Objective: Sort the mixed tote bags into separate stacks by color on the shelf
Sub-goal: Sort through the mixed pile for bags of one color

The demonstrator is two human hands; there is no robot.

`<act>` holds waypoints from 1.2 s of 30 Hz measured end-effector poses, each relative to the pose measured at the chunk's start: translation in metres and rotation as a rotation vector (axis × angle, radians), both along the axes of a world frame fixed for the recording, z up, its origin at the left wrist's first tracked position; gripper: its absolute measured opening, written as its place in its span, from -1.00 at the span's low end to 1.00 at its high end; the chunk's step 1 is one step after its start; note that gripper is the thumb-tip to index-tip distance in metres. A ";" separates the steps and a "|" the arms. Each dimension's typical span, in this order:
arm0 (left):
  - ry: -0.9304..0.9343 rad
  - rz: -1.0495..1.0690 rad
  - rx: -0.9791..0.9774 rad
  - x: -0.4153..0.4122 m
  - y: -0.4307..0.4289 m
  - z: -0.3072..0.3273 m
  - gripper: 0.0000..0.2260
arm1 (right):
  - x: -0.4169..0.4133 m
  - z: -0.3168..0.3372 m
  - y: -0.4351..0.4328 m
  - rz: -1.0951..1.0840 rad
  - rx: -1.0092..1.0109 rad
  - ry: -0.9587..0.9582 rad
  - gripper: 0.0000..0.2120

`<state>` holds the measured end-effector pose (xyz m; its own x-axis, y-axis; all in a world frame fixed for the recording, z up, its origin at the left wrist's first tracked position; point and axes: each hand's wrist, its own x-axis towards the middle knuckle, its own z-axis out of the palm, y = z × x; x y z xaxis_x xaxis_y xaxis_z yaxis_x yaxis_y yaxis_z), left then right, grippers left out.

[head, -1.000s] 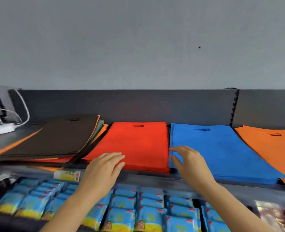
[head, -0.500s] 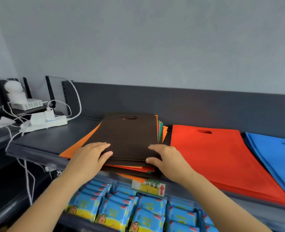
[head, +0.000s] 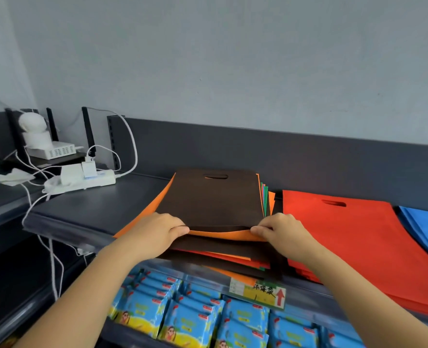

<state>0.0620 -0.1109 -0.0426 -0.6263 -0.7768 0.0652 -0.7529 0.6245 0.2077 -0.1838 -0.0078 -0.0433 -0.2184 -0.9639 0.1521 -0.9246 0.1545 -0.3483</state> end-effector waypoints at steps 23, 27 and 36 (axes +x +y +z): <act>0.241 -0.074 -0.302 0.008 0.009 -0.022 -0.76 | 0.003 -0.002 0.001 -0.279 -0.143 -1.050 -0.72; 0.401 -0.031 -0.349 -0.003 0.015 -0.021 -0.68 | -0.016 -0.011 0.023 -0.264 -0.408 -0.782 -0.64; 0.794 -0.043 0.324 -0.095 0.079 -0.011 -0.14 | -0.086 -0.011 0.125 -0.313 -0.677 -0.804 -0.60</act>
